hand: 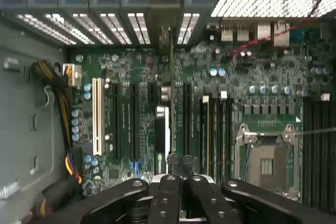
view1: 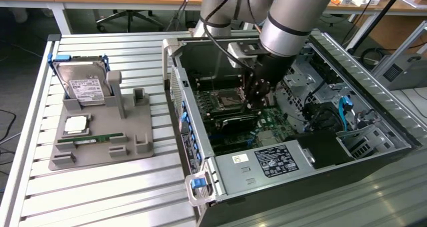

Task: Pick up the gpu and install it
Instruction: 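Press down on the gpu until it lock into place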

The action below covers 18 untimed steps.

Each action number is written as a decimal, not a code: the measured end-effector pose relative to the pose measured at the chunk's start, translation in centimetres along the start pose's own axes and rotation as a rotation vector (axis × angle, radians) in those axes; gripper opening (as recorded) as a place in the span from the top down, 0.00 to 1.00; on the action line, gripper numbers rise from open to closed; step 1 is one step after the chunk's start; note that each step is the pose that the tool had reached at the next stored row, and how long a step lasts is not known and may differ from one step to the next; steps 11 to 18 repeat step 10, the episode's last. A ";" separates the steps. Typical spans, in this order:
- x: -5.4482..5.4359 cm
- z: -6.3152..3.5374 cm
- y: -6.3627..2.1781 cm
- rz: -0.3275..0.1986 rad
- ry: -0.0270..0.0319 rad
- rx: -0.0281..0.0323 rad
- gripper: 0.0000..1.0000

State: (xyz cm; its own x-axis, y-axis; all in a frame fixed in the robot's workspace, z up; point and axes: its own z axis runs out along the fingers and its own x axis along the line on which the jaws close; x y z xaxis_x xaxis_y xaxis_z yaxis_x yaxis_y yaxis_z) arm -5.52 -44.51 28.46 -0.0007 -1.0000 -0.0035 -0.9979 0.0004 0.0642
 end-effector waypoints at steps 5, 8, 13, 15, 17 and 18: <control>0.0 -0.16 -3.13 0.000 -0.0034 -0.0152 0.89; 0.0 -0.16 -3.13 0.000 -0.0035 -0.0153 0.89; 0.0 -0.16 -3.13 0.000 -0.0035 -0.0153 0.89; 0.0 -0.16 -3.13 0.000 -0.0035 -0.0153 0.89; 0.0 -0.16 -3.13 0.000 -0.0035 -0.0153 0.89; 0.0 -0.16 -3.13 0.000 -0.0035 -0.0153 0.89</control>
